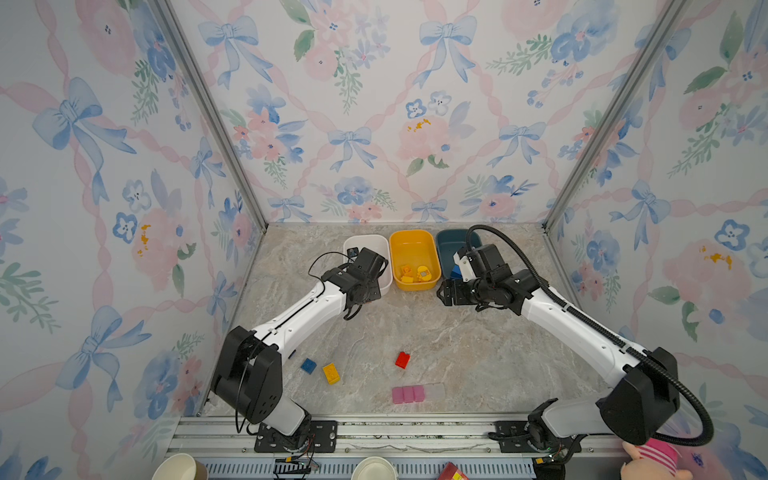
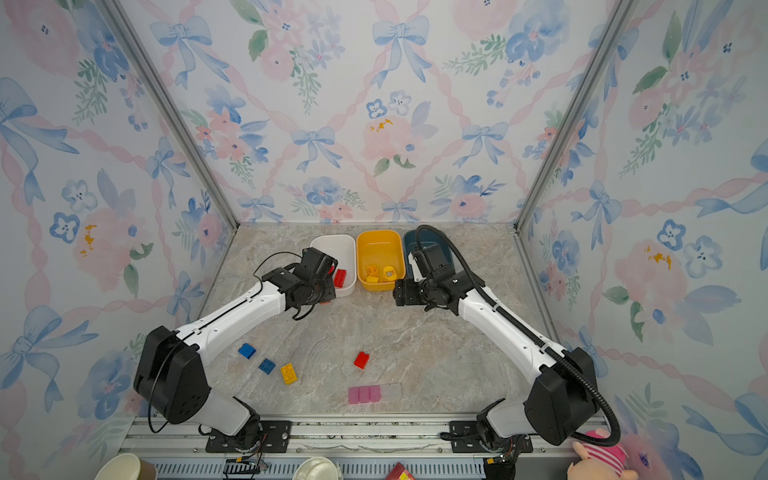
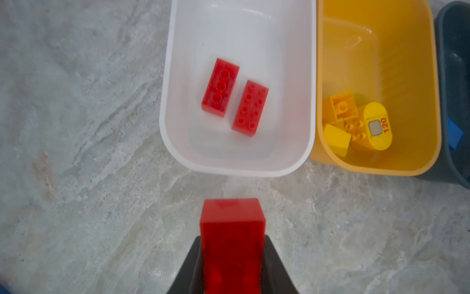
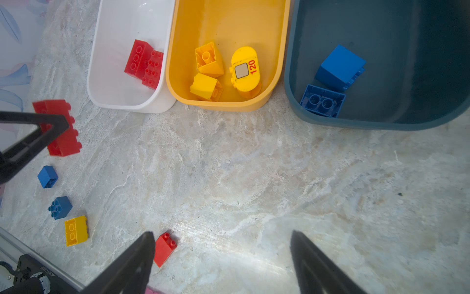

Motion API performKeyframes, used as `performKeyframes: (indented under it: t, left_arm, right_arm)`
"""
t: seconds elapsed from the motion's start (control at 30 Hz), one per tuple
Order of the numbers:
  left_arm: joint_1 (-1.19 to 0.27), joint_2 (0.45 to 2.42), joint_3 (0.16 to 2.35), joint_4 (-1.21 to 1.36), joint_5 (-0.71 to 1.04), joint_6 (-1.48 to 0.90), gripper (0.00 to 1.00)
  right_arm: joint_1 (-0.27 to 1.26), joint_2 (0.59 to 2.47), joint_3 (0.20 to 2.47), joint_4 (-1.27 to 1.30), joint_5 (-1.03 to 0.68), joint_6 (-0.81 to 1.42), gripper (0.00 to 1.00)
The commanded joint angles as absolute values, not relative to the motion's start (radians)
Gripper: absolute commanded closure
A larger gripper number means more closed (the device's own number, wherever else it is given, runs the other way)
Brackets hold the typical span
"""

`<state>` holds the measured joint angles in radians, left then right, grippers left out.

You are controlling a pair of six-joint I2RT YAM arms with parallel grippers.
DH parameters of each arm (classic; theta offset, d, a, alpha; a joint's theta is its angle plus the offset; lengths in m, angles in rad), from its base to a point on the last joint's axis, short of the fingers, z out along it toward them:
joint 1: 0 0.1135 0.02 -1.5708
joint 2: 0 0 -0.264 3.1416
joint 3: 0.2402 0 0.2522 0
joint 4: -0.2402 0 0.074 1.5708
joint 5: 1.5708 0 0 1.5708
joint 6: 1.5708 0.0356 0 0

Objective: Sort the legos into containers by color
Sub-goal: 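Carry the red brick over the white tub and open the left gripper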

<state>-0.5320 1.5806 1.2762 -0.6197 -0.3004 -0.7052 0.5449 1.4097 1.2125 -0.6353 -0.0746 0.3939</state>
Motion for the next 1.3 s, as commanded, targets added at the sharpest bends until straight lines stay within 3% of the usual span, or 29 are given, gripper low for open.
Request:
performKeyframes:
  t: [0.0,0.3,0.67,0.83,0.97,1.07,1.27]
  left_arm:
    - [-0.495,1.668,1.405,-0.597,-0.352,-0.581,0.80]
    - [-0.440,1.970,1.672,-0.516,-0.340,-0.450,0.82]
    - [-0.410,2.180,1.838,-0.466,-0.337,-0.398,0.82]
    - [-0.398,2.218,1.845,-0.468,-0.325,-0.397,0.74]
    - [-0.397,2.214,1.825,-0.467,-0.319,-0.403,0.55]
    - [-0.397,2.193,1.800,-0.458,-0.311,-0.411,0.47]
    - [-0.407,2.109,1.724,-0.427,-0.299,-0.423,0.39]
  right_arm:
    - [0.555,1.383,1.199,-0.666,-0.061,0.411,0.14]
    - [0.561,1.363,1.189,-0.672,-0.043,0.420,0.14]
    - [0.560,1.345,1.189,-0.693,-0.032,0.417,0.13]
    - [0.561,1.345,1.186,-0.693,-0.034,0.419,0.13]
    - [0.561,1.345,1.184,-0.695,-0.032,0.419,0.13]
    - [0.561,1.345,1.187,-0.695,-0.032,0.419,0.13]
    - [0.561,1.347,1.192,-0.695,-0.031,0.416,0.13]
